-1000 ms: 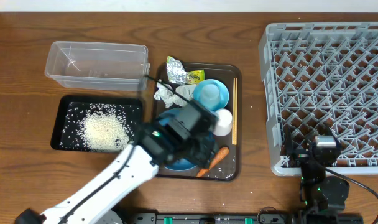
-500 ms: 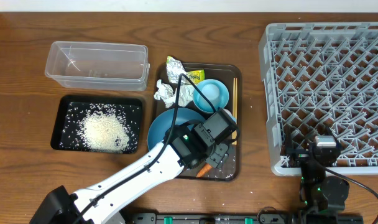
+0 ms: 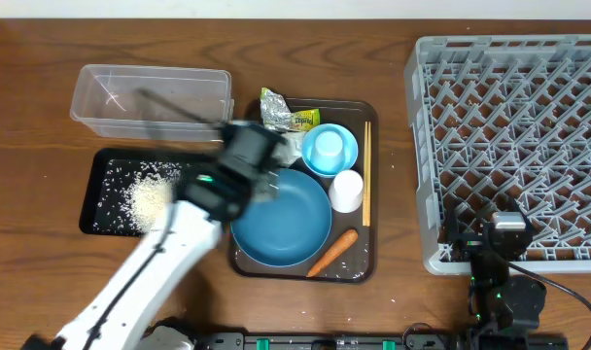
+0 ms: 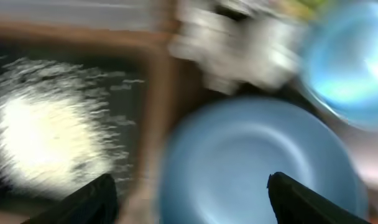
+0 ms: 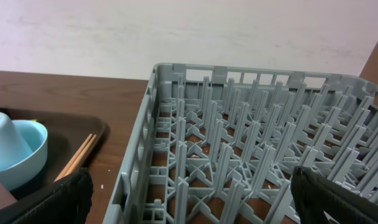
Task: Sort waste into correct bins and load items into the dishwasher rack
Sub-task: 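Reach the left gripper to the crumpled white tissues and grasp them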
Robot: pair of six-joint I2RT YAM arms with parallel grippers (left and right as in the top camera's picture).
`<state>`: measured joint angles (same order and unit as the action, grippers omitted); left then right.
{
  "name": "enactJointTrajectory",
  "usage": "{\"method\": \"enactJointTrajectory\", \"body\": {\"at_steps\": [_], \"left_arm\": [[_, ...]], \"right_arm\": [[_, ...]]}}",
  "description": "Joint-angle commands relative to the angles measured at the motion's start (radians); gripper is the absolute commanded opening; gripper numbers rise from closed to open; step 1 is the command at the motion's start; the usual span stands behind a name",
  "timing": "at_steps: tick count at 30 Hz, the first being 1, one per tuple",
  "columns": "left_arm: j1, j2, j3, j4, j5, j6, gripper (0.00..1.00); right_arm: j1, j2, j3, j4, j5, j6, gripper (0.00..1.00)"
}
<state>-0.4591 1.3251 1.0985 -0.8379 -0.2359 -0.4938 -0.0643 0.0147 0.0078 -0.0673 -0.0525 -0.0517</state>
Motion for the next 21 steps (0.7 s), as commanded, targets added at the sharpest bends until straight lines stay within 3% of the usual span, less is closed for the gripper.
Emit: {"method": "enactJointTrajectory", "body": {"at_steps": [1, 7, 12, 17, 21], "left_arm": [[0.163, -0.048, 0.022, -0.031, 0.008, -0.111, 0.81], [0.348, -0.049, 0.019, -0.053, 0.277, -0.109, 0.86], [0.343, -0.034, 0.021, 0.083, 0.626, 0.187, 0.87], [0.334, 0.019, 0.135, 0.043, 0.638, 0.188, 0.87], [0.322, 0.164, 0.354, -0.132, 0.636, 0.276, 0.87]], "right_arm": [[-0.002, -0.006, -0.002, -0.003, -0.004, 0.013, 0.99], [-0.002, -0.006, -0.002, -0.003, -0.004, 0.013, 0.99], [-0.002, -0.006, -0.002, -0.003, -0.004, 0.013, 0.99], [-0.002, -0.006, -0.002, -0.003, -0.004, 0.013, 0.99], [-0.002, -0.006, -0.002, -0.003, -0.004, 0.013, 0.99]]}}
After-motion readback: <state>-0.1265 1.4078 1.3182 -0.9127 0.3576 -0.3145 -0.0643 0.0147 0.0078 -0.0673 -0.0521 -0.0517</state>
